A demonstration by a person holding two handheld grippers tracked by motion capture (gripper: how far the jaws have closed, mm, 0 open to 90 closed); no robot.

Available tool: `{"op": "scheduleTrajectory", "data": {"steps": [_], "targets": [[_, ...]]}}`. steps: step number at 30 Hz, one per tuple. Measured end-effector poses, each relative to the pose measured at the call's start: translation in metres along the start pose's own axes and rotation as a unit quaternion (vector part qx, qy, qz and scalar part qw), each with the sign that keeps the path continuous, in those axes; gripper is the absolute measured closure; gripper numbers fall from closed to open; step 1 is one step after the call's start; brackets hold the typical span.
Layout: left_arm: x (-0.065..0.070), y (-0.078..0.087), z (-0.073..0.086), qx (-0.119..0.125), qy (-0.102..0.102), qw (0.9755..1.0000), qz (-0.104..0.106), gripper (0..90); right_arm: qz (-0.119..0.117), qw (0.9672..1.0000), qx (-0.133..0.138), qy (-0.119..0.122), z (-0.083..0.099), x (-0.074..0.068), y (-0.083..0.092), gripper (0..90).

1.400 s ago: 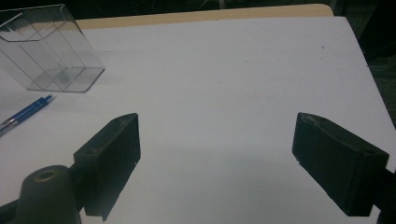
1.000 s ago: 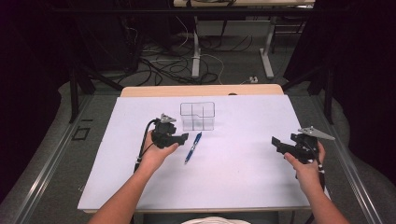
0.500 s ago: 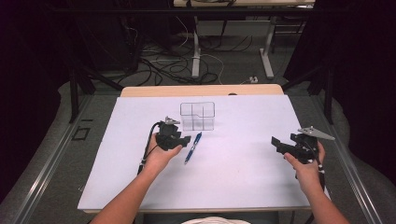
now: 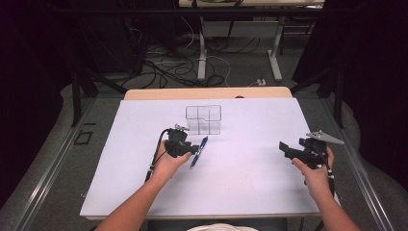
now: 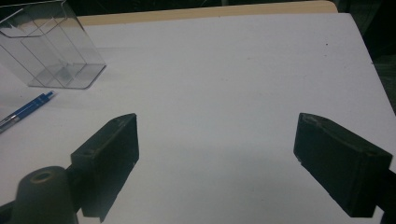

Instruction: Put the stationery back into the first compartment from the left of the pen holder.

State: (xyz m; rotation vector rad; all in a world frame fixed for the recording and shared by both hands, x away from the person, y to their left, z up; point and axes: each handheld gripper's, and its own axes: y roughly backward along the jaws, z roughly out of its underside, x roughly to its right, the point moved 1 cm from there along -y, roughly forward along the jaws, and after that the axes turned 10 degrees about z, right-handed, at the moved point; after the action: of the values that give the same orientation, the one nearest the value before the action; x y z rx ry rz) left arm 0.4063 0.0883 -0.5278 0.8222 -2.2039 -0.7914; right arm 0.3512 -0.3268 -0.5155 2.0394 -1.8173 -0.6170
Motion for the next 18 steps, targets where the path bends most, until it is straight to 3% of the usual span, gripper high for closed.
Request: {"op": "scheduleTrajectory", "data": {"steps": [3,10,18], "targets": [[0.000,-0.003,0.001,-0.009,0.008,0.9999,0.005,60.0,-0.002,0.9999,0.005,0.009,0.000,0.000,-0.002,11.0],[0.003,-0.010,0.002,-0.024,0.019,0.9995,0.008,62.4,0.001,1.0000,-0.004,0.006,0.001,-0.001,-0.003,7.3],[0.003,-0.017,0.004,-0.043,0.015,0.9990,0.004,65.2,0.004,0.9999,-0.008,0.008,0.002,-0.002,-0.004,4.3]]}}
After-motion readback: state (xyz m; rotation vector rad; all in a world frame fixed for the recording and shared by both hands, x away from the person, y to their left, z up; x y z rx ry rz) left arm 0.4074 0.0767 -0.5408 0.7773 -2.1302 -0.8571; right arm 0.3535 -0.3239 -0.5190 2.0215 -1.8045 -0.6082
